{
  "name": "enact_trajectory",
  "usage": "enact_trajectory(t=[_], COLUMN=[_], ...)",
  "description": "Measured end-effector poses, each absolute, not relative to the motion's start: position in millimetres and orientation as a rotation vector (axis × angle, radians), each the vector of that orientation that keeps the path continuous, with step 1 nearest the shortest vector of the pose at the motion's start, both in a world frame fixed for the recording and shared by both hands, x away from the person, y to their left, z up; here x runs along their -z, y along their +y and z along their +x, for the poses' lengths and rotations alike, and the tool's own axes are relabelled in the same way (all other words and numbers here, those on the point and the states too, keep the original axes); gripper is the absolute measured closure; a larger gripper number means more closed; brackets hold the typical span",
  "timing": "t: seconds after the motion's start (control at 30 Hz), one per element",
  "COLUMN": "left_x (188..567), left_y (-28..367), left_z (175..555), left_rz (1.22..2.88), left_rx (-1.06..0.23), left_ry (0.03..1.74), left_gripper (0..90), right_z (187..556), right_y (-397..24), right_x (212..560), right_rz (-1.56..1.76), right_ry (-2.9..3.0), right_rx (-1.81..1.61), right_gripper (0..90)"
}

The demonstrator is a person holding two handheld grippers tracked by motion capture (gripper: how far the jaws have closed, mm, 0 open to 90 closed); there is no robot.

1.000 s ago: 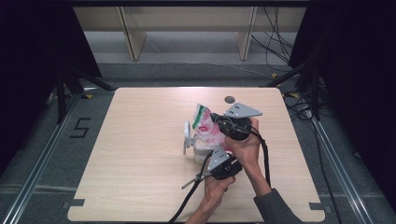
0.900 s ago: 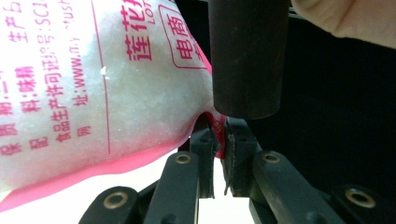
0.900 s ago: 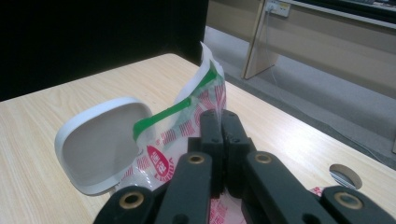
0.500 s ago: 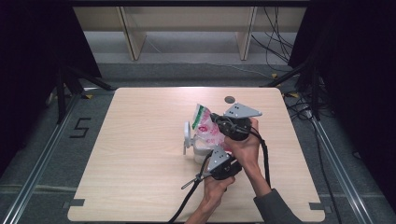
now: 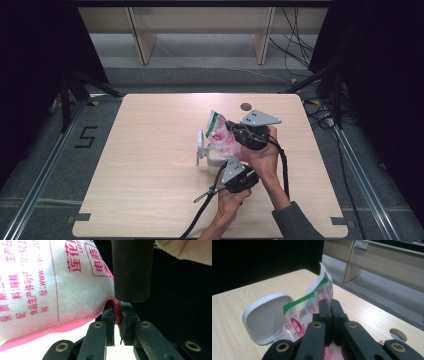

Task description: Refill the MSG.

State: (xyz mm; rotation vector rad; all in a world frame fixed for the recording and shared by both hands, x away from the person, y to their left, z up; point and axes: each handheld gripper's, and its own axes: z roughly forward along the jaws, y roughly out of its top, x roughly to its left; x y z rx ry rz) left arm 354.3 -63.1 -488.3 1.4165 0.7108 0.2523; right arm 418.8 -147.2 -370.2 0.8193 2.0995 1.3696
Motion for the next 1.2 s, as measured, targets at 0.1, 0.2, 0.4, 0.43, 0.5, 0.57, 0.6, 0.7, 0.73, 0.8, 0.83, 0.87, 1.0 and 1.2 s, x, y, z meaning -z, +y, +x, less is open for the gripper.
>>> enact_trajectory(t=[0.1, 0.2, 0.4, 0.43, 0.5, 0.57, 0.6, 0.7, 0.73, 0.8, 0.83, 0.87, 1.0, 1.2], left_x=[488.4, 489.6, 490.1, 489.8, 489.9, 489.7, 489.3, 488.8, 488.9, 489.2, 489.1, 489.2, 488.8, 489.7], left_y=[-62.7, -62.7, -63.0, -63.3, -64.1, -64.5, -64.4, -65.4, -65.7, -66.4, -66.3, -66.5, -66.7, -66.5], left_z=[353.4, 352.1, 349.3, 348.0, 346.6, 345.5, 344.7, 342.5, 342.1, 340.9, 340.2, 339.9, 337.6, 335.7], left_rz=[1.421, 1.419, 1.427, 1.43, 1.433, 1.434, 1.44, 1.443, 1.447, 1.446, 1.449, 1.448, 1.458, 1.46], left_rx=[-0.255, -0.253, -0.256, -0.26, -0.265, -0.265, -0.268, -0.265, -0.267, -0.262, -0.262, -0.262, -0.27, -0.25], left_ry=[0.709, 0.704, 0.686, 0.684, 0.68, 0.673, 0.672, 0.659, 0.657, 0.654, 0.655, 0.649, 0.64, 0.639], left_gripper=[83.2, 83.2, 83.2, 83.2, 83.2, 83.3, 83.2, 83.3, 83.3, 83.3, 83.3, 83.3, 83.4, 83.3], right_z=[419.2, 418.0, 415.1, 413.6, 413.7, 412.0, 411.6, 408.7, 407.5, 404.2, 404.5, 401.9, 400.8, 399.1], right_y=[-148.1, -149.4, -153.1, -153.0, -155.7, -158.0, -160.0, -163.3, -165.0, -167.5, -169.3, -170.4, -175.6, -180.6], right_x=[370.1, 369.2, 368.3, 368.5, 366.9, 365.4, 364.3, 362.9, 362.0, 360.2, 359.4, 358.5, 357.4, 357.4], right_rz=[0.808, 0.811, 0.821, 0.842, 0.815, 0.825, 0.814, 0.828, 0.828, 0.848, 0.823, 0.86, 0.853, 0.84], right_ry=[2.105, 2.105, 2.102, 2.085, 2.091, 2.086, 2.087, 2.078, 2.087, 2.077, 2.083, 2.079, 2.072, 2.073], right_rx=[-1.389, -1.374, -1.387, -1.395, -1.401, -1.415, -1.407, -1.43, -1.435, -1.452, -1.46, -1.464, -1.489, -1.528], right_gripper=[90.0, 90.0, 90.0, 90.0, 90.0, 90.0, 90.0, 90.0, 90.0, 90.0, 90.0, 90.0, 90.0, 90.0])
